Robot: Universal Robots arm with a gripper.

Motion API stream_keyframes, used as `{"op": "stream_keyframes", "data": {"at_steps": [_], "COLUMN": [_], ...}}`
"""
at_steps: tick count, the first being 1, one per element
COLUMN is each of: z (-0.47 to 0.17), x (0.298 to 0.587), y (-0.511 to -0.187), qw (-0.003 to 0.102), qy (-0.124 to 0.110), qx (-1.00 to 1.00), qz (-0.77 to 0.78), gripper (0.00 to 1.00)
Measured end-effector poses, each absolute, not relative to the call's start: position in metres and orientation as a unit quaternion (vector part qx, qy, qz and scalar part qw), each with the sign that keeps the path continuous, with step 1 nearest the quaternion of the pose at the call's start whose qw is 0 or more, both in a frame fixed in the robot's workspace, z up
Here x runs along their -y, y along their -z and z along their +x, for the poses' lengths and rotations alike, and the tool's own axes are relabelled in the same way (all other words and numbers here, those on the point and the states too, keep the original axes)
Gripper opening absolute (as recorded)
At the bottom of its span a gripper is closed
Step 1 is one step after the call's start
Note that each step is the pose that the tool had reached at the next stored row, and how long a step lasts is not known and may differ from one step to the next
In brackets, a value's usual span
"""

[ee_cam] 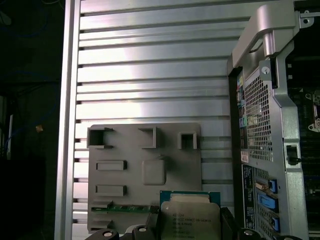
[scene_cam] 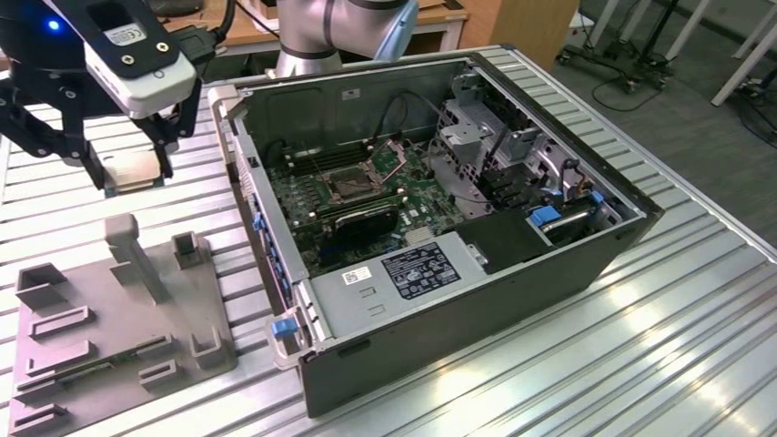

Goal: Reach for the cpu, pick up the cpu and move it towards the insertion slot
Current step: 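Pick up the cpu and move it towards the insertion slot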

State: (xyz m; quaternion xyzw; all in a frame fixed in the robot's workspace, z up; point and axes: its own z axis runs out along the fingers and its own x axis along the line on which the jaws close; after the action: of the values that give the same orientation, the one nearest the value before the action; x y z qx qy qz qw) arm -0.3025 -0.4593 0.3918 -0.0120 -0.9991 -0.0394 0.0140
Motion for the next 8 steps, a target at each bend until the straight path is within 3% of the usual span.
{"op": "stream_keyframes", "data": {"at_steps": [8], "z": [-0.3], "x": [0.4593], "y": [-0.3918], "qw": [0.014], "qy": [0.039], "qx": [0.999], "qz": [-0.012], "gripper": [0.54]}}
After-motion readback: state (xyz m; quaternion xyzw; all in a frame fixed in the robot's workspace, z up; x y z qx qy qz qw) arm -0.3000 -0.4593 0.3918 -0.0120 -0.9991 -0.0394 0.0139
